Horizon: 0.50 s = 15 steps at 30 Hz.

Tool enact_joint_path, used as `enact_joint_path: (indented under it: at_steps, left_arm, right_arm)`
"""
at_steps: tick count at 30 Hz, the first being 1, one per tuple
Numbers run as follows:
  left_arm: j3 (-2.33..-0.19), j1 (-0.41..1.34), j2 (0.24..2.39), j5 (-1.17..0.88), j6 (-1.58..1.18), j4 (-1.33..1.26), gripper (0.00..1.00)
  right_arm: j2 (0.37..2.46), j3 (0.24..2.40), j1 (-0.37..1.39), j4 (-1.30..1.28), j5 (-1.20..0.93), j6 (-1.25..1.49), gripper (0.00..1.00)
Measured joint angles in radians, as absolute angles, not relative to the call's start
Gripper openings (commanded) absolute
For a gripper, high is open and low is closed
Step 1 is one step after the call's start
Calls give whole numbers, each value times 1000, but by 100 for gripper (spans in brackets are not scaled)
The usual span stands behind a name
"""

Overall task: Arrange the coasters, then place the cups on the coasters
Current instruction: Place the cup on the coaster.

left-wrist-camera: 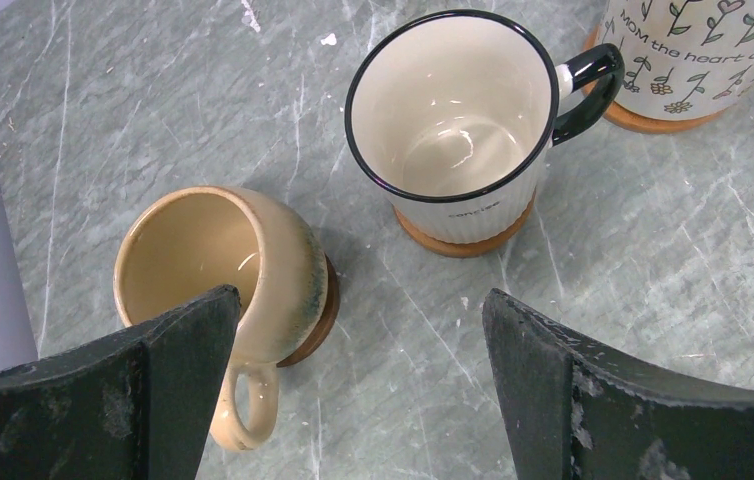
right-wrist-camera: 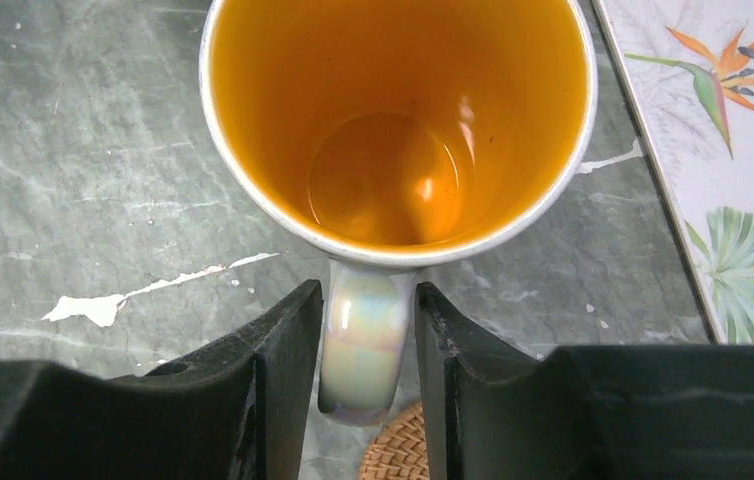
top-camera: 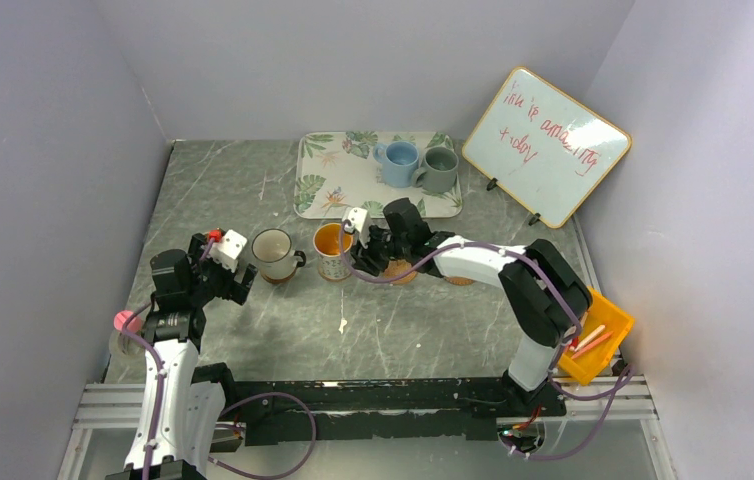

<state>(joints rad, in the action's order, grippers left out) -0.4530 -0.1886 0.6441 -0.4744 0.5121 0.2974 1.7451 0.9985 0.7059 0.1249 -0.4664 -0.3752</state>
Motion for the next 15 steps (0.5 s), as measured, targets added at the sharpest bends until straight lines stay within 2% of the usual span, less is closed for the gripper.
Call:
enact_joint_path:
  at_steps: [15]
  left_arm:
    - [-453, -193, 643, -478, 513, 298, 96]
  right_arm:
    - [1723, 999, 683, 45, -553, -490, 51]
